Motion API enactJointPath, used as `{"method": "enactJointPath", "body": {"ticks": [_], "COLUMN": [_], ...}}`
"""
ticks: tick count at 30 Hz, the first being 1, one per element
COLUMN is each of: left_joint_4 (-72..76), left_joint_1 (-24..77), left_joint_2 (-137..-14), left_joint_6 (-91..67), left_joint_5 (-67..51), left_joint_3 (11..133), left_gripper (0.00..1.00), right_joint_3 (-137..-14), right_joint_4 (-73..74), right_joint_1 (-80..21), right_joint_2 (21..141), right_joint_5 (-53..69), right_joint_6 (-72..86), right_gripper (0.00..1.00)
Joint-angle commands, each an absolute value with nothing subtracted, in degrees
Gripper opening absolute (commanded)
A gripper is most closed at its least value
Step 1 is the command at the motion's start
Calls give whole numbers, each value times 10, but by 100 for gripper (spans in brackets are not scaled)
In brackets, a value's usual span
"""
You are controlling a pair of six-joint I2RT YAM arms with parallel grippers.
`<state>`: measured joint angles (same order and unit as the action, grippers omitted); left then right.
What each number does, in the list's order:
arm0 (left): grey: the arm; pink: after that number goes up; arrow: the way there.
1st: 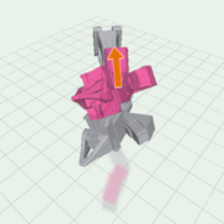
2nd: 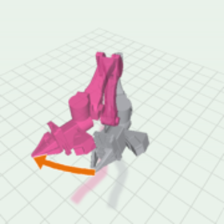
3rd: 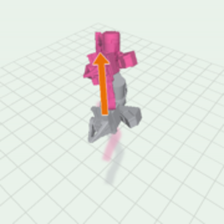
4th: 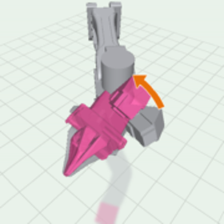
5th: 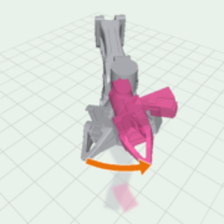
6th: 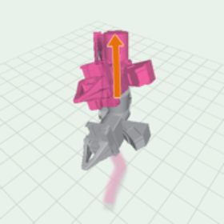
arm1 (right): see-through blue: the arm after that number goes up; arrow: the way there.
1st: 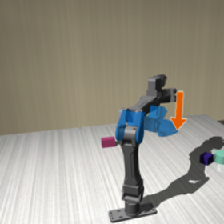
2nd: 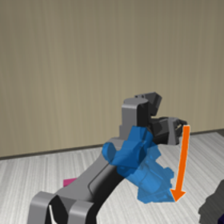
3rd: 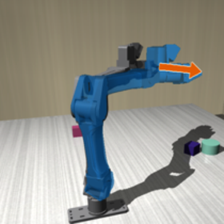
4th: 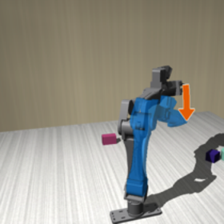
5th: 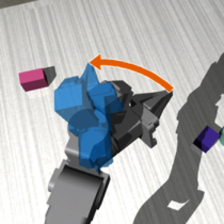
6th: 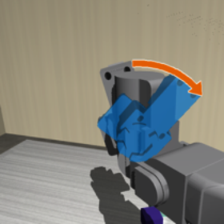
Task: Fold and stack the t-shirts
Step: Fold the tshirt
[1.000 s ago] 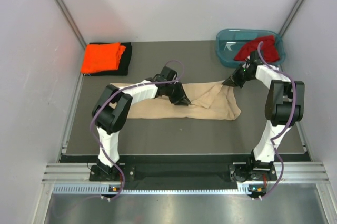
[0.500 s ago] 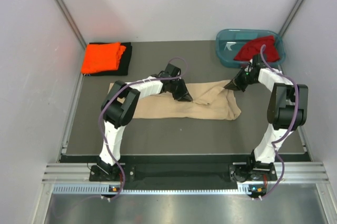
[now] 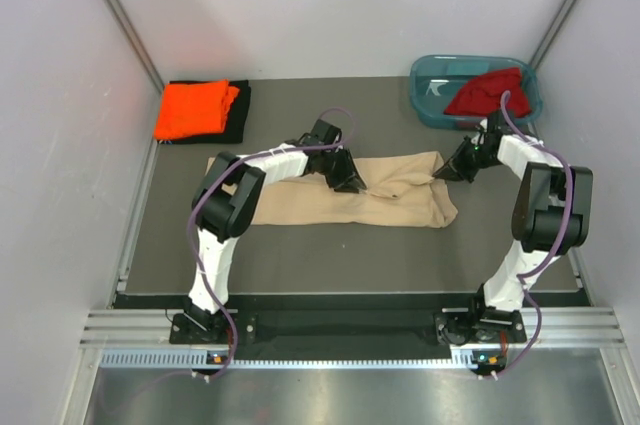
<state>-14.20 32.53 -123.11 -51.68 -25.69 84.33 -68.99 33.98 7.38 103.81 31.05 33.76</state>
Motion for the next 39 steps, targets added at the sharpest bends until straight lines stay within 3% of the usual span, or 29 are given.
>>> {"method": "enactJointPath", "body": {"ticks": [1,5,12,21,31,39], "left_joint_4": [-173,-199,-268,-368,-410,-403], "left_joint_1": [323,346,419,460,464,463], "left_joint_2": [-1176,-1137,-1219,-1268,-1310,-1338], "left_joint_6": [-514,-512,-499,-518,-504,-501], "left_joint_5": [-241,-206,-208,-147,-93,-100], "left_joint_3": [856,882,998,1066,1111,1143], "left_gripper": [37,55,61,53,57,49], "right_joint_3": [-707,-731,-742,-744,-748,-744], "right_joint_4": [345,355,359,356,357,357], "right_joint_1": [82,83,83,91,91,91], "right_joint_2": [1019,1041,1041,1045,1051,1051], "right_joint_5": [311,318,317,323,326,324], "right_joint_6": [309,299,293,293,292,289], "right_gripper": [4,4,4,4,4,4]}}
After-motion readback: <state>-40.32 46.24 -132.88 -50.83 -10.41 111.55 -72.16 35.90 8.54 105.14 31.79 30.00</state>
